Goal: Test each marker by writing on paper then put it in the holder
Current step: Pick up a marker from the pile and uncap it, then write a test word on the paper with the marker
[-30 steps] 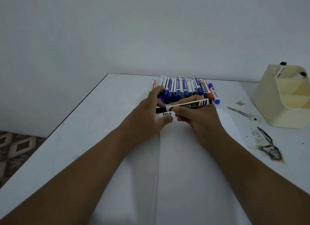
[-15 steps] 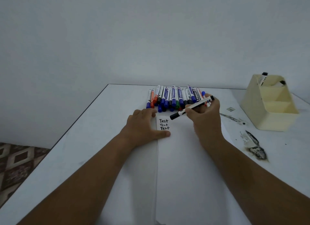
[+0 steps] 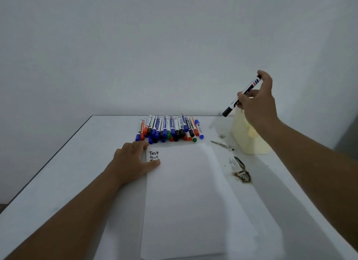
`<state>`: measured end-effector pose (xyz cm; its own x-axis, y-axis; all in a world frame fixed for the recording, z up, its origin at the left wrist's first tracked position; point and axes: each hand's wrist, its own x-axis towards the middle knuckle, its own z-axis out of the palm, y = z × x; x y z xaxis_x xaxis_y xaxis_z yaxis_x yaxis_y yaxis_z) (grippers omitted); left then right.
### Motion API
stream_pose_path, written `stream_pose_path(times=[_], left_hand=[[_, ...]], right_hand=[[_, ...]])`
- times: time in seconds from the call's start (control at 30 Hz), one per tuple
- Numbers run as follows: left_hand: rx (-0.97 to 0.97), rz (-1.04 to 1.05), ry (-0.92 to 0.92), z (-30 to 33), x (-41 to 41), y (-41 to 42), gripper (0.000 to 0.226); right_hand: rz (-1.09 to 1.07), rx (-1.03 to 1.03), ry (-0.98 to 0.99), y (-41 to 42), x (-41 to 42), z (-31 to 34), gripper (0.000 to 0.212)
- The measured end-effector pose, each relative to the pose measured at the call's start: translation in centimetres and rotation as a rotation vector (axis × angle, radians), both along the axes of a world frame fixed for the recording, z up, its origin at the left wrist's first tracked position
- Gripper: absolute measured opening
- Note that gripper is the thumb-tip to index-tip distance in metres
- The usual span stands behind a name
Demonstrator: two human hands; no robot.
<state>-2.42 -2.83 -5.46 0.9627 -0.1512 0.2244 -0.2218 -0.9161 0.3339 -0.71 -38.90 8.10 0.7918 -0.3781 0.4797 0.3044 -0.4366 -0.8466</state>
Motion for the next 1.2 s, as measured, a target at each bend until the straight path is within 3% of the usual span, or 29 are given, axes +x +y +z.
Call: stream_pose_path(times=[0.2, 0.4, 0.63, 1.0, 1.2], left_hand=[[0.033, -0.01, -0.018, -0.2, 0.2, -0.2, 0.076], [0.016, -0.001, -0.034, -0.7, 0.8, 0.0, 0.091], [-0.024, -0.016, -0.042, -0.9, 1.4, 0.0, 0.074], [-0.042, -0.009, -0.023, -1.0, 1.8, 0.0, 0.081], [-0.045, -0.008, 0.017, -0.8, 1.5, -0.3, 0.088]], right_hand=[[-0.172, -0.158, -0.106, -5.3, 0.7, 4.0, 0.067], [-0.194, -0.285, -0.084, -5.8, 3.1, 2.8, 0.058], [-0.26, -0.356, 0.068, -6.2, 5.8, 0.0, 0.05], [-0.259, -0.484, 0.259, -6.0, 6.6, -3.5, 0.04], [-0.374, -0.591, 0.024, -2.4, 4.7, -2.3, 0.053]])
